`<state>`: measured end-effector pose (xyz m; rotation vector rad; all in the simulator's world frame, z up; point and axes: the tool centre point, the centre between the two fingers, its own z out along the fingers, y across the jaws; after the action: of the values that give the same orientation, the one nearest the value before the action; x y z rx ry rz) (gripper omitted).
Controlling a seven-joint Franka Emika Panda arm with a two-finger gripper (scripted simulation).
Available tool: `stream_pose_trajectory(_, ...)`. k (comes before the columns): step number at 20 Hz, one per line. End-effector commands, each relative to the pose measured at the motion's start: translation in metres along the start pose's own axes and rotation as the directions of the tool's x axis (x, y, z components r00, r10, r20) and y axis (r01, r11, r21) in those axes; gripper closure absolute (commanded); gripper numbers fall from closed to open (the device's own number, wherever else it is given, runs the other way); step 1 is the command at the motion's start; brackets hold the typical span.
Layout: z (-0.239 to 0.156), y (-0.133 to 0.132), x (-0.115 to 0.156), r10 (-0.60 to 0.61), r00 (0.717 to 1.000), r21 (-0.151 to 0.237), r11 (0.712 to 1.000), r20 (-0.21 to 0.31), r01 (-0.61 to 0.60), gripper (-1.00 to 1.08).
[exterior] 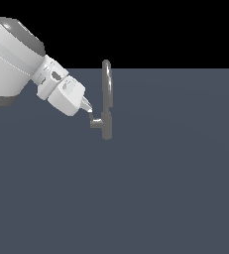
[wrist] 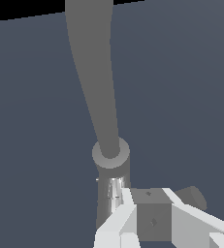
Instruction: Turn on the faucet by rotating a designated handle.
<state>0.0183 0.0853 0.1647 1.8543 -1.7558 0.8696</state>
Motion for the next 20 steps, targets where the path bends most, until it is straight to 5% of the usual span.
stream_pose_trajectory(1,0.010,0.017,-0.004,-0.007,1.000,-0.023,1.000,-0.007,0.007,1.08)
stream_pose_trajectory(6,0.013,0.031,-0.005,-0.006,1.000,-0.025,1.000,-0.008,0.005,1.08)
stream_pose_trajectory(7,0.003,0.021,-0.006,-0.007,1.000,-0.001,1.000,-0.004,0.007,1.08)
stream_pose_trajectory(19,0.045,0.058,-0.037,-0.005,1.000,-0.025,1.000,-0.008,0.005,1.08)
stream_pose_trajectory(20,0.029,0.046,-0.034,-0.004,1.000,0.006,1.000,-0.002,0.004,1.08)
